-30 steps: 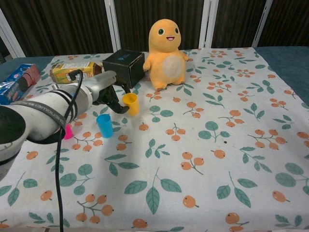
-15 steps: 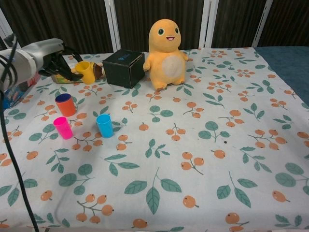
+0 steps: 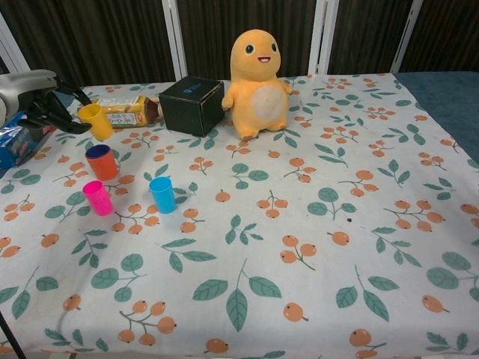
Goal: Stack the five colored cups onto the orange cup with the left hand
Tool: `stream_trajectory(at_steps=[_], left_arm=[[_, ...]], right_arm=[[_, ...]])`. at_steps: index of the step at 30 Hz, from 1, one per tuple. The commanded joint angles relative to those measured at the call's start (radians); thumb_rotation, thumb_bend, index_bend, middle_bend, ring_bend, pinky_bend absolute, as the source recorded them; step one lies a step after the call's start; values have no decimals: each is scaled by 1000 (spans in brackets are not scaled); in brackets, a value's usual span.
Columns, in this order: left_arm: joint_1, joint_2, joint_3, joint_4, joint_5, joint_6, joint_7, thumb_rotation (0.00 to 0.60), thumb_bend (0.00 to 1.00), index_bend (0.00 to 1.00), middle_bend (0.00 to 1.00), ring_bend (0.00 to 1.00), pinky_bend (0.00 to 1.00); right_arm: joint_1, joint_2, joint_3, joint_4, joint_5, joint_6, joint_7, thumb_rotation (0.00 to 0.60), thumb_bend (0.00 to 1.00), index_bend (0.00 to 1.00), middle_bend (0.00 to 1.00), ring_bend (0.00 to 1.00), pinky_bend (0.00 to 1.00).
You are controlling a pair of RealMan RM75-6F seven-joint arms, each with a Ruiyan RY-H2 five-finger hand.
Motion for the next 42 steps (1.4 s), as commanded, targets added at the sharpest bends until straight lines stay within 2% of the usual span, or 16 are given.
stream_trajectory(at_steps=[1, 12, 25, 28, 30, 33, 37, 39, 42], left_arm=[[5, 2, 12, -1, 11, -8, -13, 600, 353, 498, 1000, 1000, 1000], [-7, -34, 46, 55, 0, -42, -33, 600, 353, 498, 1000, 1000, 1000], [-7, -18, 62, 71, 2, -59, -50, 600, 353, 483, 1000, 1000, 1000], [-8, -21, 71, 77, -1, -65, -48, 600, 353, 364, 1000, 1000, 1000], [-10, -24, 75, 81, -4, -70, -47, 600, 352, 207, 1000, 1000, 1000], [-12, -29, 80, 81, 5, -65, -45, 600, 353, 33, 1000, 1000, 1000], [-8, -25, 87, 54, 37, -41, -43, 600, 353, 0, 1000, 1000, 1000], [4, -5, 93, 4, 69, -29, -52, 600, 353, 3, 1000, 1000, 1000], [38, 43, 119, -118, 181, 11, -69, 600, 352, 36, 1000, 1000, 1000]], right_arm=[[-1, -1, 0, -1, -1, 1, -2, 600, 118, 0, 0, 0, 0], [-2, 0, 3, 0, 2, 6, 6, 600, 117, 0, 0, 0, 0], [-3, -5, 3, -4, 3, 1, -11, 600, 118, 0, 0, 0, 0], [-4, -4, 3, -5, 4, 2, -11, 600, 117, 0, 0, 0, 0], [-4, -4, 3, -5, 3, 3, -9, 600, 117, 0, 0, 0, 0], [-5, -3, 4, -4, 3, 4, -6, 600, 118, 0, 0, 0, 0], [-4, -3, 4, -3, 2, 4, -4, 600, 118, 0, 0, 0, 0], [-4, -3, 3, -3, 1, 4, -3, 600, 117, 0, 0, 0, 0], [-3, -4, 4, -3, 1, 1, -7, 600, 118, 0, 0, 0, 0]])
